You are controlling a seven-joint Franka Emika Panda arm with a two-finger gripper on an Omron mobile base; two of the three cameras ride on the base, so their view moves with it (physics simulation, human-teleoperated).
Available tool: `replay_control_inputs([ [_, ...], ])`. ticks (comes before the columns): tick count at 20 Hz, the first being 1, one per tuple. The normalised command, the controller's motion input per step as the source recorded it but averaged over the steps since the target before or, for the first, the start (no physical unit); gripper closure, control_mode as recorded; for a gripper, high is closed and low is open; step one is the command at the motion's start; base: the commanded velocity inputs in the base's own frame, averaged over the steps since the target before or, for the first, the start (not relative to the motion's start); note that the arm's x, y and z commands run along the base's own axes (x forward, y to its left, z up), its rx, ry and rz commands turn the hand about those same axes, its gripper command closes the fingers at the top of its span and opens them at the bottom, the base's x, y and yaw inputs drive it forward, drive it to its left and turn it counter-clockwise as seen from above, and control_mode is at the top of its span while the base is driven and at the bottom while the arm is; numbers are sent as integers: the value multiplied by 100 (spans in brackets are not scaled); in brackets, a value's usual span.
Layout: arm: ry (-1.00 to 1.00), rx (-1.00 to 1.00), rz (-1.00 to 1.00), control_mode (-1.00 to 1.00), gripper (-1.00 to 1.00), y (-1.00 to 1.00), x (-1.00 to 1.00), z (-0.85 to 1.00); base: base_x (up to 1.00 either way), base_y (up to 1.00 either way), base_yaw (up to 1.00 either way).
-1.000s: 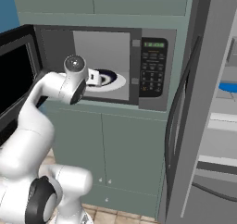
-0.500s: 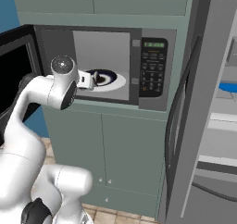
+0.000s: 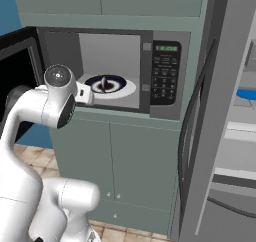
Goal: Transport the fish from the fridge to the microwave and turn on the microwave.
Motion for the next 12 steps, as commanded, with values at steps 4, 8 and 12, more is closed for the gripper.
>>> replay_control_inputs([
  [4,7,4,-3,-100,-100,7,-49,12,0,0,0],
  [8,7,5,-3,-100,-100,6,-49,13,0,0,0],
  [12,11,4,-4,-100,-100,1,-44,12,0,0,0],
])
